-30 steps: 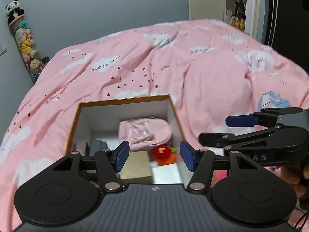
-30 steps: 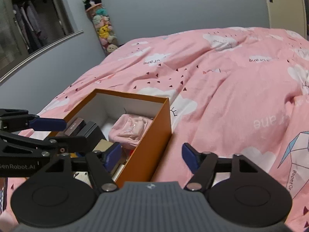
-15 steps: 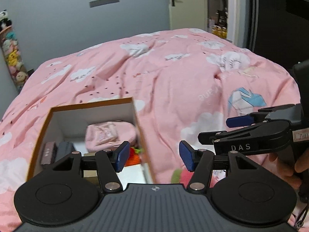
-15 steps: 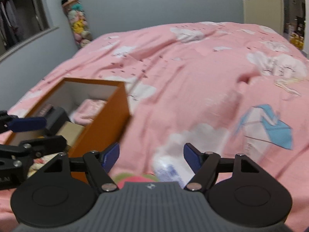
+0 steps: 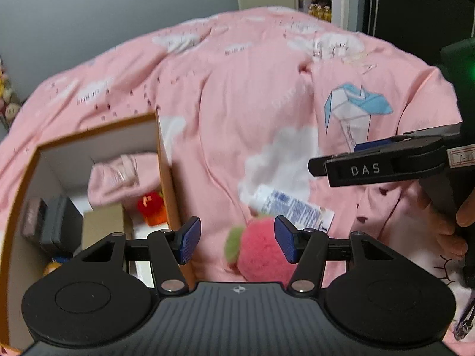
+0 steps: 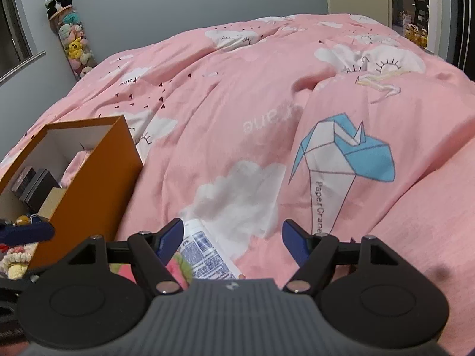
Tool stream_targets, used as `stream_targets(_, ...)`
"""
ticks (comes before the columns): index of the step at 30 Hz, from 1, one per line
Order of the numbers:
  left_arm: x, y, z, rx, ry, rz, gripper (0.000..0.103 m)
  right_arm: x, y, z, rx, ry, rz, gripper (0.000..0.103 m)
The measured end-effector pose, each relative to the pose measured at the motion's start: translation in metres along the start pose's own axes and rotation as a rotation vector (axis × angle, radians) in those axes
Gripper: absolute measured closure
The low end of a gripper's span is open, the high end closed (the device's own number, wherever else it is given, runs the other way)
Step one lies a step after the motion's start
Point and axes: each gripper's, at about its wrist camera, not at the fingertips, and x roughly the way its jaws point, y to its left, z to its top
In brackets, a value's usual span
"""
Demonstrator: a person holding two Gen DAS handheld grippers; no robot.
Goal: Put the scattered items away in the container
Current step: 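Move both grippers out of the box toward the pompom and lotion tube, then grasp the pink-green pompom with the left gripper while the right grasps the white lotion tube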
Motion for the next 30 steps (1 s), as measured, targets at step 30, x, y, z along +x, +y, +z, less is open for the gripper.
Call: stream_targets(30, 0.082, -0.048, -0.019, 0.103, 0.203, 0.007, 0.038, 0.021, -0.034, -0.013, 0.204, 0.013, 0.142, 0.041)
